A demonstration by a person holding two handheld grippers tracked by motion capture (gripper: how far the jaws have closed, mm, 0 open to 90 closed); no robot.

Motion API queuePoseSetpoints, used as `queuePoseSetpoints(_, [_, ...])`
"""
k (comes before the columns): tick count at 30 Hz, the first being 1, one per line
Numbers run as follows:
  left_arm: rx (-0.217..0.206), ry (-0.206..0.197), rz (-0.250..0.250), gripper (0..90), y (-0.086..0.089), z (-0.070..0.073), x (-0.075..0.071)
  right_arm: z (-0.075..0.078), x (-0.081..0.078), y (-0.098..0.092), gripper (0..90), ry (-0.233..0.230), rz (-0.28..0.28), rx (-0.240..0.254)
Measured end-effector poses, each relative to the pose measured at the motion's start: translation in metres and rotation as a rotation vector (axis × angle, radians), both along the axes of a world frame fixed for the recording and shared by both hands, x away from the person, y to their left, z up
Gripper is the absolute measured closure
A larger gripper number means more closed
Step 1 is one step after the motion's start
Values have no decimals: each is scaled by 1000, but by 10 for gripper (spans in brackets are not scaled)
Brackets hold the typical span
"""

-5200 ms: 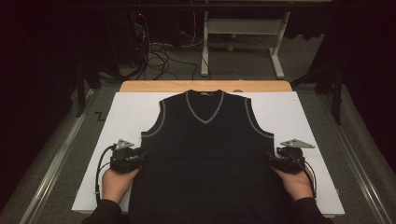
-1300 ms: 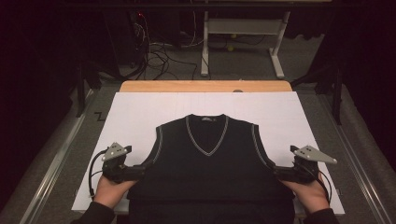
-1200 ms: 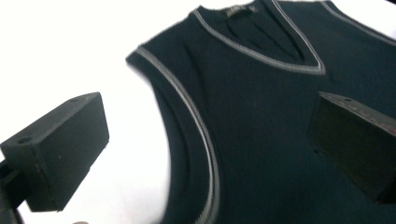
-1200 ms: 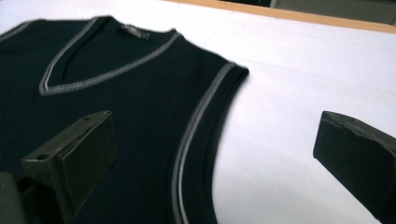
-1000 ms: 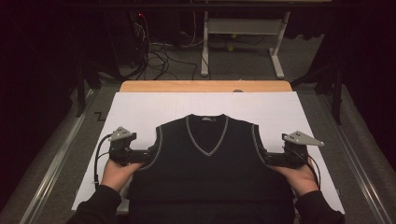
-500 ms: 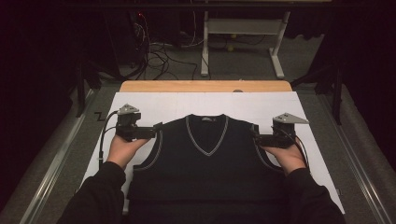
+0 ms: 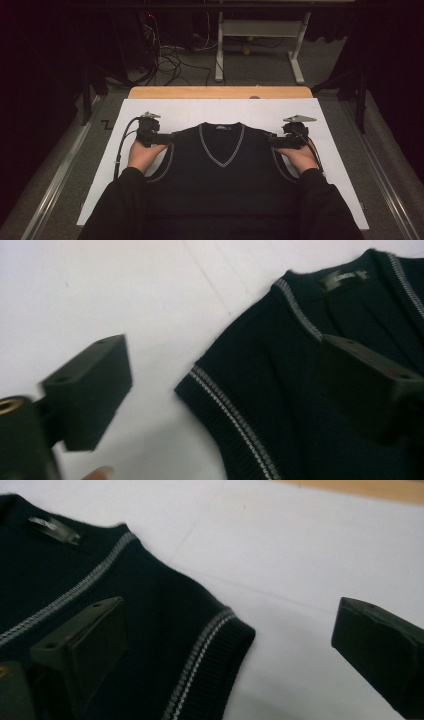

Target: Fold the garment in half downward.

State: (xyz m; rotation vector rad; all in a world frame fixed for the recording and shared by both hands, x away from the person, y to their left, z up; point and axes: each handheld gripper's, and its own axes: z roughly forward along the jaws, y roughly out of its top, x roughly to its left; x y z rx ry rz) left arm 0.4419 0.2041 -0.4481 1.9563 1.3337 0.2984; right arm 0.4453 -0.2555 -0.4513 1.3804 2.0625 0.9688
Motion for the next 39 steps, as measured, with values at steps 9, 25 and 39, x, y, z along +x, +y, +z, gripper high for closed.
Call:
queuePoseSetpoints(9, [51, 118, 49, 275, -14, -21, 6, -17, 7, 6, 265, 97, -24, -8])
queuePoseSetpoints(25, [9, 120, 26, 708, -22, -23, -1, -18, 2, 26, 767, 80, -15, -42])
queuePoseSetpoints(39, [-86, -114, 89, 718, -6, 23, -5, 28, -4, 5, 786, -77, -27, -17])
